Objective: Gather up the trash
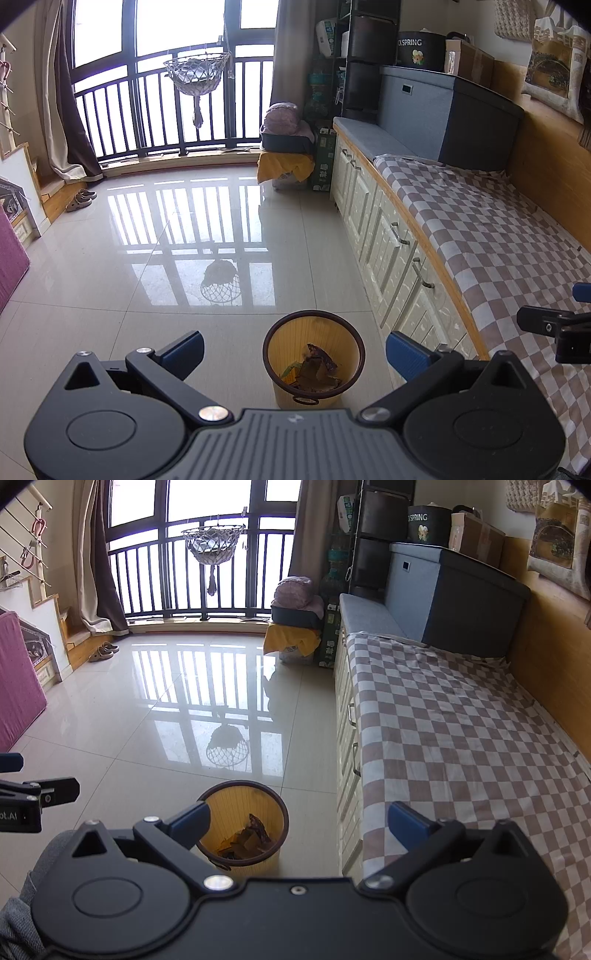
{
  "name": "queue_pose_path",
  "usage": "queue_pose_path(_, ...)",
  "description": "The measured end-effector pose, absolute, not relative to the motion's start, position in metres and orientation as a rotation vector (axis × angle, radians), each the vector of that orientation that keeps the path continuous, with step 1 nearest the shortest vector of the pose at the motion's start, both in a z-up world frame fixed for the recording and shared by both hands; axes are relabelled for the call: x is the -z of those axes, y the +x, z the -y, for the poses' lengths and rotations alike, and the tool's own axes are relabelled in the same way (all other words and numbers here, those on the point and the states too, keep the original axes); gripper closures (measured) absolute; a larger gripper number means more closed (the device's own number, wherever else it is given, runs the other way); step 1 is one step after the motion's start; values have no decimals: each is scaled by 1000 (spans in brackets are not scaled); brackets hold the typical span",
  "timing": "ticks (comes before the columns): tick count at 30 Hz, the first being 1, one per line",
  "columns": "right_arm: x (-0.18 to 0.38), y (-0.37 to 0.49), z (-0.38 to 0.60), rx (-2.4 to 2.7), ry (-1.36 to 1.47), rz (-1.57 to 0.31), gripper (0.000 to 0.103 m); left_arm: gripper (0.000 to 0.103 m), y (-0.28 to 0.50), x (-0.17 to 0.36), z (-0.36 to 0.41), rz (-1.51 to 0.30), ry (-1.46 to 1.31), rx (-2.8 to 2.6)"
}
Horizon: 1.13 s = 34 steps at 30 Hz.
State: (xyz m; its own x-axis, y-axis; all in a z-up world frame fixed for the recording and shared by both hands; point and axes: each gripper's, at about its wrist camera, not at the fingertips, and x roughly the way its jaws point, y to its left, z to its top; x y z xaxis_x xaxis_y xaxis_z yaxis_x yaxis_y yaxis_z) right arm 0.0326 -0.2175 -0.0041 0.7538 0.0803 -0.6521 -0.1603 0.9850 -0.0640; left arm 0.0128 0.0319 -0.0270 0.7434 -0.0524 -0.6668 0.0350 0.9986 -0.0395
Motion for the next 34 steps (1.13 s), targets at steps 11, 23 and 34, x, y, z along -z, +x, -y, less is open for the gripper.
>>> queue_pose_path(11, 4, 33, 218, -132, -119, -705, 0, 0, 13, 27, -31, -731, -25, 48)
queue_pose_path(23, 4, 33, 218, -133, -118, -705, 0, 0, 12, 27, -32, -726, -24, 50)
queue_pose_path(34, 4, 33, 218, -133, -118, -704, 0, 0, 11, 23, -33, -707, -27, 46)
